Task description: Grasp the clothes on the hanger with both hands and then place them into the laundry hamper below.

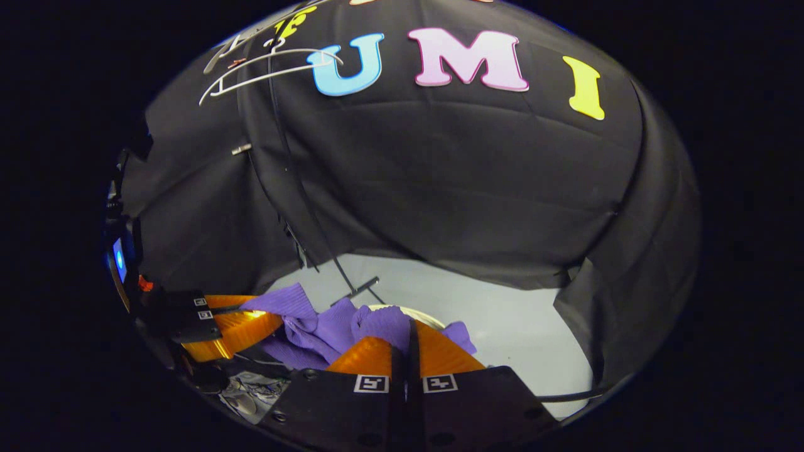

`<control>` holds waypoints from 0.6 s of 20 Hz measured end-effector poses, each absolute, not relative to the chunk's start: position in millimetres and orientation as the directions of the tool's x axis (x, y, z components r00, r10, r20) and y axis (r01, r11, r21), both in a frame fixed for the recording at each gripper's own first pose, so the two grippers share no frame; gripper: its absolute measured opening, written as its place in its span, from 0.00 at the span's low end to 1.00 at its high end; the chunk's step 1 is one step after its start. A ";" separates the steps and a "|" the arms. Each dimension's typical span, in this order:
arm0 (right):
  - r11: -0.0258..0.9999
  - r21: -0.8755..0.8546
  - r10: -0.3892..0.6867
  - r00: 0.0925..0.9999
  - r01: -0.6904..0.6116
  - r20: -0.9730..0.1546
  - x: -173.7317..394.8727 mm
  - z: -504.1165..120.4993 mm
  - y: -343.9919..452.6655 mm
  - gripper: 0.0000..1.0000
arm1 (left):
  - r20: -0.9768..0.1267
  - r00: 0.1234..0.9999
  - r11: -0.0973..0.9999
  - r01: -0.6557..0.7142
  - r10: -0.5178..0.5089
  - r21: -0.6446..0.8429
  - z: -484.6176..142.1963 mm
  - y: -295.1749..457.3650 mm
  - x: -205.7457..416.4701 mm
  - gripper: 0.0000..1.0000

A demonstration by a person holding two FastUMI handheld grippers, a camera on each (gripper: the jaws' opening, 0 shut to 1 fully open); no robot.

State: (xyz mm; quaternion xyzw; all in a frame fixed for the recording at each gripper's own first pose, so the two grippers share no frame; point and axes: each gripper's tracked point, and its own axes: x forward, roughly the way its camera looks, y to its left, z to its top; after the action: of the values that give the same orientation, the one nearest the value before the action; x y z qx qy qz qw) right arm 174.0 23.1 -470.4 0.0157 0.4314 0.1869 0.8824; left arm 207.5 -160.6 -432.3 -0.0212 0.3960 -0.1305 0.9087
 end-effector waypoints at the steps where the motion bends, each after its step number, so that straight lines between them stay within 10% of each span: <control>1: 0.933 0.185 0.333 0.543 -0.310 -0.771 169.1 -474.4 22.0 0.05 | -0.730 0.636 0.965 0.221 -0.251 -0.140 -440.1 -160.4 203.5 0.05; 6: 0.935 0.208 0.326 0.467 -0.288 -0.822 140.8 -504.7 15.7 0.10 | -0.774 0.583 0.958 0.269 -0.246 -0.102 -460.0 -154.4 186.8 0.07; 7: 0.937 0.205 0.320 0.467 -0.282 -0.824 141.1 -507.1 15.0 0.31 | -0.778 0.576 0.954 0.281 -0.253 -0.102 -464.7 -153.8 184.7 0.05; 10: 0.948 0.185 0.291 0.466 -0.259 -0.835 139.7 -513.2 10.8 0.97 | -0.783 0.578 0.955 0.289 -0.230 -0.067 -465.1 -146.4 182.6 0.60; 12: 0.955 0.174 0.269 0.464 -0.238 -0.844 137.0 -516.7 7.2 0.96 | -0.800 0.557 0.957 0.279 -0.224 -0.074 -474.1 -144.6 179.0 0.97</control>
State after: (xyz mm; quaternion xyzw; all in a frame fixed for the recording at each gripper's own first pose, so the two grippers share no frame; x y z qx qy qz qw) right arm 137.0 7.2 -516.7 0.0156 0.4960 0.1484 0.8554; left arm 179.0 -144.6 -474.1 0.0306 0.4484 -0.1429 0.8818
